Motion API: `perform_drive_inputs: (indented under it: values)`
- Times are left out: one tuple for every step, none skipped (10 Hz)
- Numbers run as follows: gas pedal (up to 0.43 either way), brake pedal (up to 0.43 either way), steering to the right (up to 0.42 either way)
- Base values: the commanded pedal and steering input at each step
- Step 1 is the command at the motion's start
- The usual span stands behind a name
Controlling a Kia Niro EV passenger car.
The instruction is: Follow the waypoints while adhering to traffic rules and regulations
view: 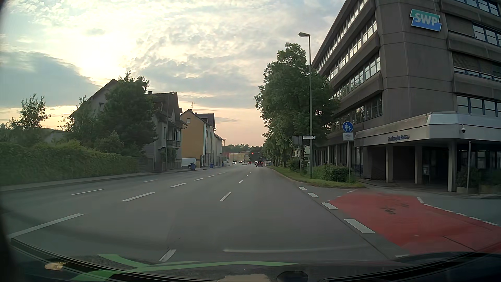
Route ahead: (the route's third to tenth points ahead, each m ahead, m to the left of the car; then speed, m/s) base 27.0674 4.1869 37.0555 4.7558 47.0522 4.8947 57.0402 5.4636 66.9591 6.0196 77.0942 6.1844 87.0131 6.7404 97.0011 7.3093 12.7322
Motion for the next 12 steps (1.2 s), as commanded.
perform_drive_inputs:
  values:
    - [0.059, 0.000, -0.011]
    - [0.059, 0.000, -0.010]
    - [0.059, 0.000, -0.008]
    - [0.059, 0.000, -0.006]
    - [0.059, 0.000, -0.005]
    - [0.059, 0.000, -0.005]
    - [0.059, 0.000, -0.005]
    - [0.059, 0.000, -0.005]
    - [0.059, 0.000, -0.005]
    - [0.020, 0.000, -0.005]
    - [0.000, 0.000, -0.005]
    - [0.000, 0.000, -0.005]
